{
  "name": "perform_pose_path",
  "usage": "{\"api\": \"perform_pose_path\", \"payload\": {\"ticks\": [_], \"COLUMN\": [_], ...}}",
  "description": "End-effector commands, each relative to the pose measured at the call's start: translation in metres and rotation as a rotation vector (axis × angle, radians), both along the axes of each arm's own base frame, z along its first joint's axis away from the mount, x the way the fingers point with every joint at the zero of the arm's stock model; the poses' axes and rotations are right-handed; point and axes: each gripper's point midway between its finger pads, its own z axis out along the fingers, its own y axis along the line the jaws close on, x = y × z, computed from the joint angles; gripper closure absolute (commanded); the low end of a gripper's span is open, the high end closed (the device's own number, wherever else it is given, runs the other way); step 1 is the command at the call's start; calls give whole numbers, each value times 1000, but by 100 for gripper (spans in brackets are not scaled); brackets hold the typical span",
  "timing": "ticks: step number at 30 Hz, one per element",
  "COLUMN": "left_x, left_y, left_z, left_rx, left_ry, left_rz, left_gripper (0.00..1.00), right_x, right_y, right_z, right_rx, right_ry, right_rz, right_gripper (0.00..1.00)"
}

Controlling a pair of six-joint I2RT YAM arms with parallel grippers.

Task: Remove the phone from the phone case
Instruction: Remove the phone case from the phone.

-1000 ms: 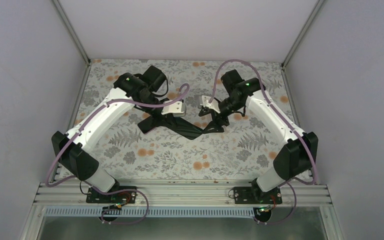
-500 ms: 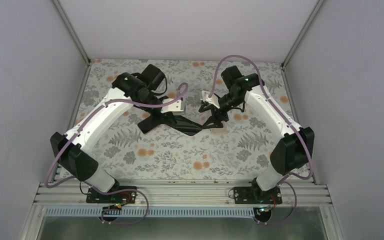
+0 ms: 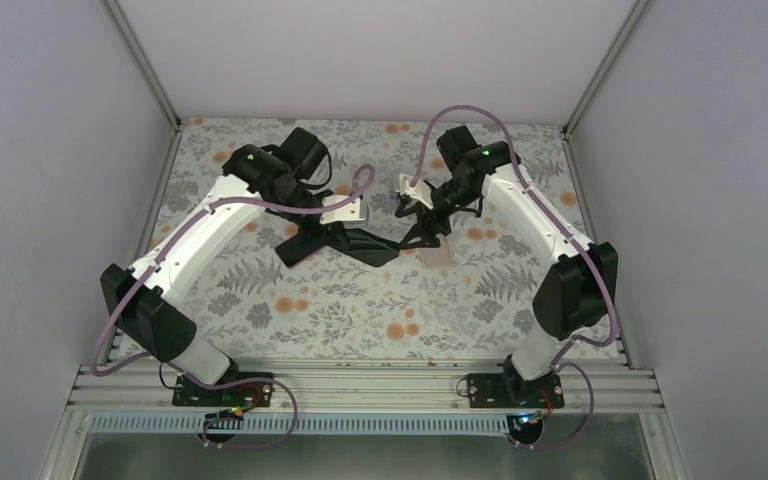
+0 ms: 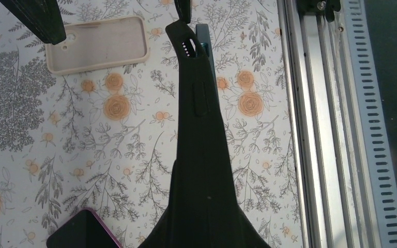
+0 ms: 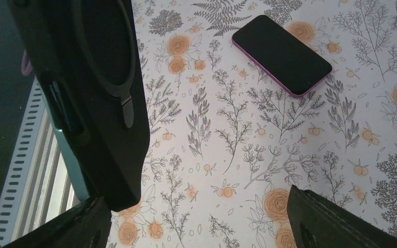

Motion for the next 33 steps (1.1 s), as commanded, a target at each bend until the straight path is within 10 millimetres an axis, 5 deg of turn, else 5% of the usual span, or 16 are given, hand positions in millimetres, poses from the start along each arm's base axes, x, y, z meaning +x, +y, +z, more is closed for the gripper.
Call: {"api": "perform_pose_path", "payload": {"ticks": [1, 12, 22, 33], "left_x": [-43, -44, -32, 5], "left_y": [-18, -26, -26, -1], "left_z": [40, 55, 74, 79], "left_rx": [-200, -259, -286, -271], "left_ry": [56, 55, 5, -64], "left_rz": [-140, -169, -143, -20], "left_gripper": [98, 98, 98, 98], "right_x": [46, 53, -22, -101], "right_y": [7, 35, 109, 132], "right_z": [9, 20, 29, 51], "right_rx": [31, 105, 209, 396], "right_ry": [-149, -204, -121, 276], "right_rz": [-62, -123, 97, 430], "right_gripper": [13, 13, 11, 19]}}
